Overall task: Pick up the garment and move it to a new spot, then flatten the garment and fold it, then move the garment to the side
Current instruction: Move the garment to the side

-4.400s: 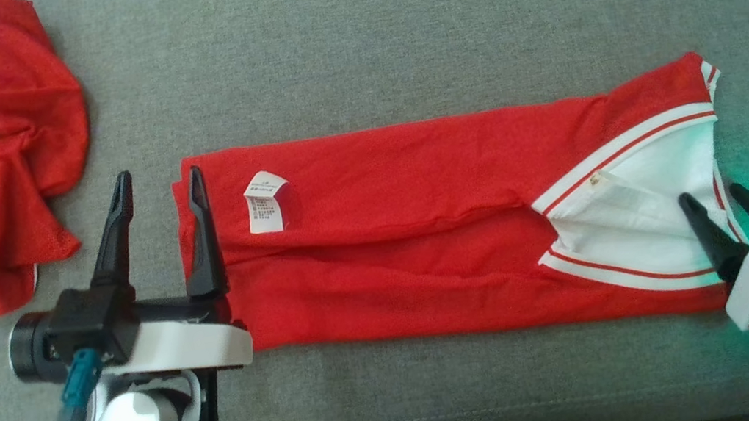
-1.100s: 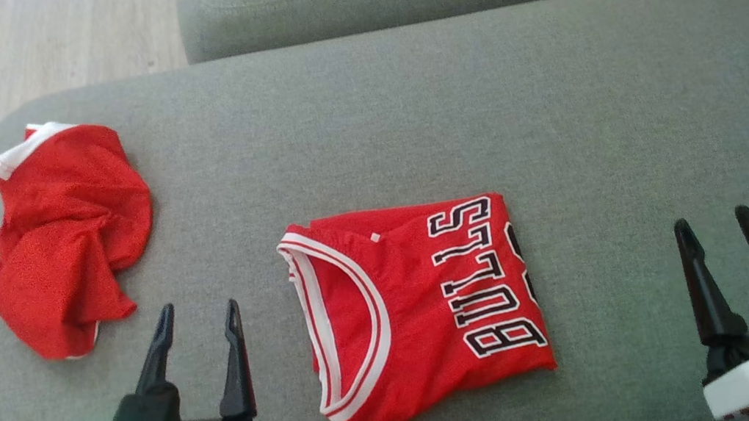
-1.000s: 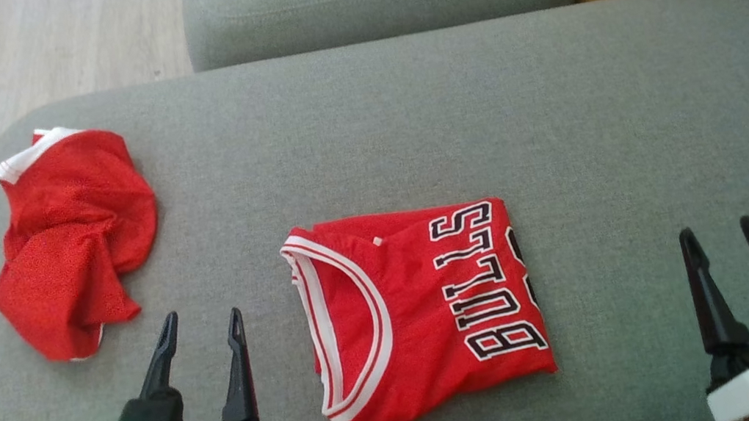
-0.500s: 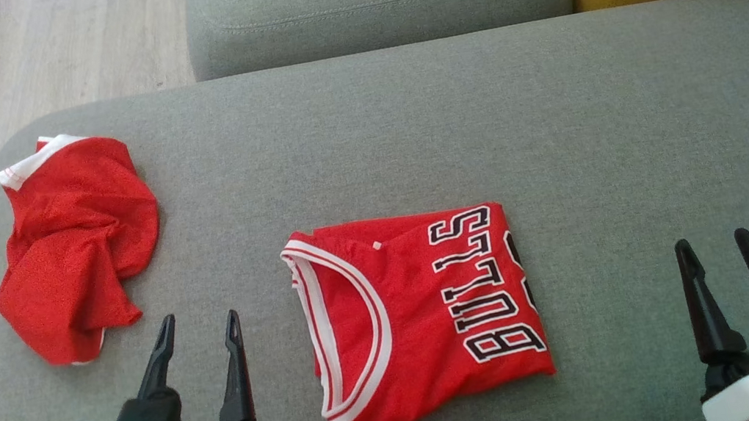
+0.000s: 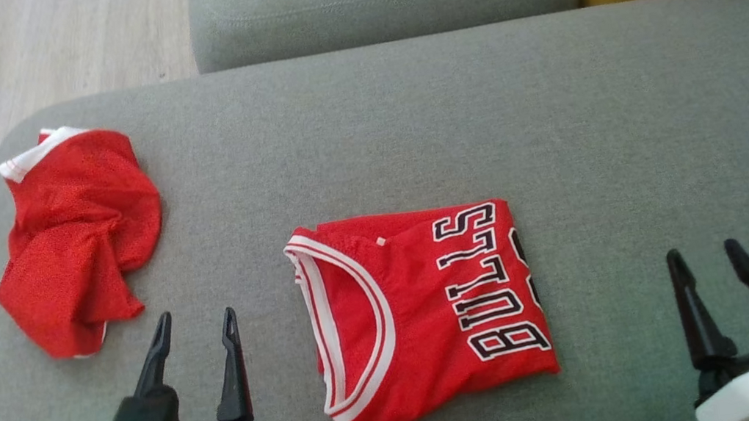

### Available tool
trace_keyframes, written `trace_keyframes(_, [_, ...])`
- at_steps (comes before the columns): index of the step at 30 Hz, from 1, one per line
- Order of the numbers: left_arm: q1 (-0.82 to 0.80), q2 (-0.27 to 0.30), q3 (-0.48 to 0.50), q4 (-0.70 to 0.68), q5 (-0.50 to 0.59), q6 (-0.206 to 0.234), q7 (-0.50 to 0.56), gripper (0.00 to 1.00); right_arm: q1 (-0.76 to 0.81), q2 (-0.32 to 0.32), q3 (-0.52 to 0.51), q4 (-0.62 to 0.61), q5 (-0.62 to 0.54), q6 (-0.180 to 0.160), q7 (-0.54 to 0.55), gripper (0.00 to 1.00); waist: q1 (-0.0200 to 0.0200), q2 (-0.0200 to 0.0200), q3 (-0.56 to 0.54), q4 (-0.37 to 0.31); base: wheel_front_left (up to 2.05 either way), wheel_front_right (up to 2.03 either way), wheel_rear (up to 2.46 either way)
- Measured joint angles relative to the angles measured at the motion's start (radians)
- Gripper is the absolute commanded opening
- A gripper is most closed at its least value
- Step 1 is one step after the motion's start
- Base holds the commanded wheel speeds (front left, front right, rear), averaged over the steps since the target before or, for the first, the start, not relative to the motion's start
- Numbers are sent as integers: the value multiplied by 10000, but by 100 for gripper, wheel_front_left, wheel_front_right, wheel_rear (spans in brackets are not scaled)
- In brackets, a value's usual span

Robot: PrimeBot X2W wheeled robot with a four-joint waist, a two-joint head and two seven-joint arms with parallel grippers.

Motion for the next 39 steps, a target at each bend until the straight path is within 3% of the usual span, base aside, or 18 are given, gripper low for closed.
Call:
trace_keyframes(10, [-1222, -111, 46, 29, 113, -107, -278, 100, -1295, -585, 1055, 2033, 383, 0, 961, 100, 0, 0, 858, 560, 0, 0, 0])
trace_keyframes(20, [-1797, -639, 167, 40, 431, -382, -368, 100, -3080, -600, 1801, 5127, 826, 0, 1446, 100, 0, 0, 1552, 1388, 0, 0, 0])
trace_keyframes(23, [-1878, -731, 341, -33, 562, -466, -368, 100, -3554, -614, 2036, 5515, 1145, 0, 1499, 100, 0, 0, 1684, 1542, 0, 0, 0])
trace_keyframes(24, [-1876, -761, 374, -35, 596, -476, -368, 100, -3706, -644, 2173, 5588, 1327, 0, 1593, 78, 0, 0, 1727, 1574, 0, 0, 0])
trace_keyframes(26, [-1873, -855, 399, -42, 673, -545, -368, 100, -3977, -757, 2435, 5705, 1555, 0, 1802, 0, 0, 0, 1791, 1591, 0, 0, 0])
trace_keyframes(32, [-1864, -961, 700, -81, 840, -662, -370, 100, -4211, -1093, 2930, 5586, 1739, 0, 1641, 0, 0, 0, 1900, 1257, 0, 0, 0])
trace_keyframes(39, [-1861, -1020, 769, -265, 1089, -961, -435, 100, -4330, -1778, 2974, 4788, 1390, 0, 1538, 0, 0, 0, 2004, 210, 0, 0, 0])
